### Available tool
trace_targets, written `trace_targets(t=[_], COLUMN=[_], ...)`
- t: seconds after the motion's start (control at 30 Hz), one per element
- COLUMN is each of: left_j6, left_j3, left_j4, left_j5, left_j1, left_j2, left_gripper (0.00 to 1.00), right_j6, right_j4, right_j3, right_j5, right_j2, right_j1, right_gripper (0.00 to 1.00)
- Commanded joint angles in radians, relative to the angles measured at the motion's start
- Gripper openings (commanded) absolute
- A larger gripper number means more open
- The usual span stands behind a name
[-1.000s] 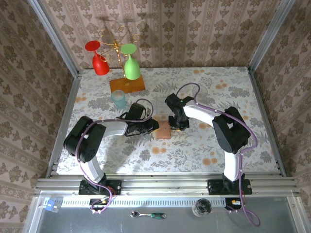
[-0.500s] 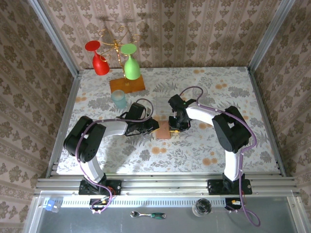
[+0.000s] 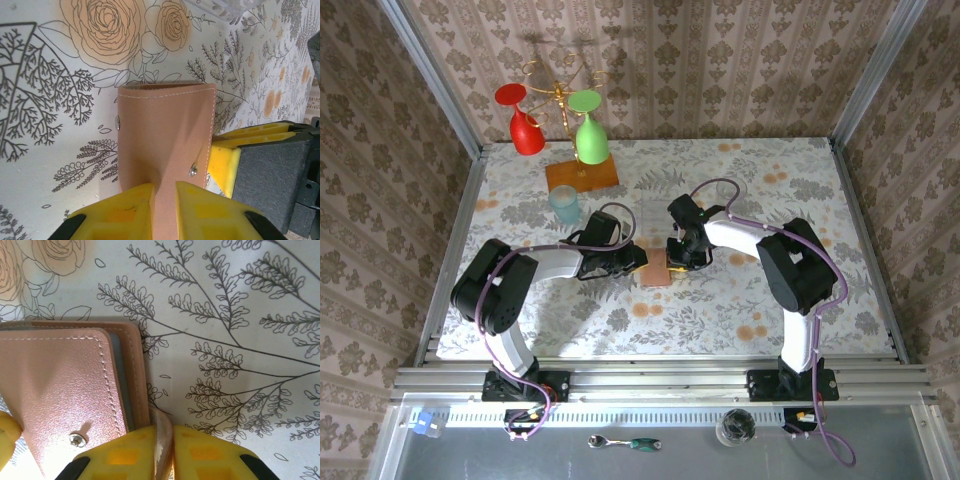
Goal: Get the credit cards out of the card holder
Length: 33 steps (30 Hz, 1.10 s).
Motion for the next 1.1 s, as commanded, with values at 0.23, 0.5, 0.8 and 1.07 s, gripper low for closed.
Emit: trace_targets(t=[0.23, 0.5, 0.8, 1.07], left_j6=[0.033, 0.077, 0.134, 0.163], left_j3=[0.025, 0.007, -0.013, -0.058], left_j4=[-0.016, -0.030, -0.062, -0.073], left_j5=[-0.005, 0.000, 0.003, 0.019], left_j1=[0.033, 0.106, 0.202, 0.269], left_j2=[-0.057, -0.120, -0.193, -0.245], left_gripper=[0.22, 0.23, 0.24, 0.24], right_j6=[-0.025, -0.060, -0.071, -0.078], right_j4=[-0.014, -0.055, -0.103, -0.161], right_j3=[-0.008, 0.005, 0.036, 0.101], right_j5=[-0.009, -0.005, 0.006, 0.021], right_j2=[-0.045, -0.075, -0.116, -0.119], right_j1=[-0.005, -0.003, 0.004, 0.025], right_gripper=[0.08, 0.06, 0.06, 0.06])
